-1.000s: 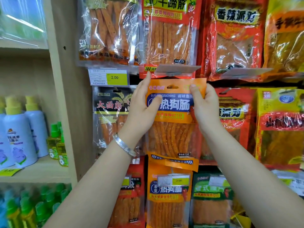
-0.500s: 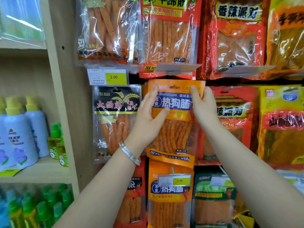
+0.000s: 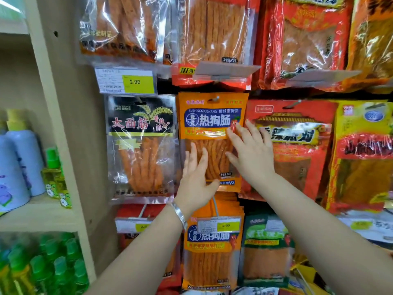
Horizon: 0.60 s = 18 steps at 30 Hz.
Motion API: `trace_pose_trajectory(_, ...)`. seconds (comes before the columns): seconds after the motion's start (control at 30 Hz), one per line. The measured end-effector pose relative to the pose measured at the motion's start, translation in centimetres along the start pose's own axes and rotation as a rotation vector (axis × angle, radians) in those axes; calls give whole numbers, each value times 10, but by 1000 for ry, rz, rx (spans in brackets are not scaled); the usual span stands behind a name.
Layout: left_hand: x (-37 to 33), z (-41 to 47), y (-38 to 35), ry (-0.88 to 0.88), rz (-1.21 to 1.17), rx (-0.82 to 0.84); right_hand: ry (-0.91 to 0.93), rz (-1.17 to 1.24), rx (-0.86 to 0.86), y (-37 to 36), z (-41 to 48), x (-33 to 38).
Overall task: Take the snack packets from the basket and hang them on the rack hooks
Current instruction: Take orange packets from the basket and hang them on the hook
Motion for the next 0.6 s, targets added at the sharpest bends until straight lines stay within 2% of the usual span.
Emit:
trace_pose_trajectory(0.17, 10, 14, -3, 70, -2, 56, 35, -172, 166, -23, 10, 9)
trace_pose_trajectory(0.43, 17, 43, 5, 219, -24, 151, 90, -341, 310, -24, 40, 23)
trace_pose_trajectory(0.5, 14, 44, 7, 220, -69, 138, 91, -325, 357, -18, 45, 20)
trace_pose_trajectory(0.6, 7, 35, 8, 187, -101, 113, 40, -154, 331, 1, 37, 14)
Point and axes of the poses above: each hand's wrist, its own z-axis towards the middle knuckle, its own y-axis out of the back of the hand, x = y × z, the point moved 6 cm from there along z, towards the middle knuckle, and after that the axes turned 14 degrees about -y, right-handed, at the moved point
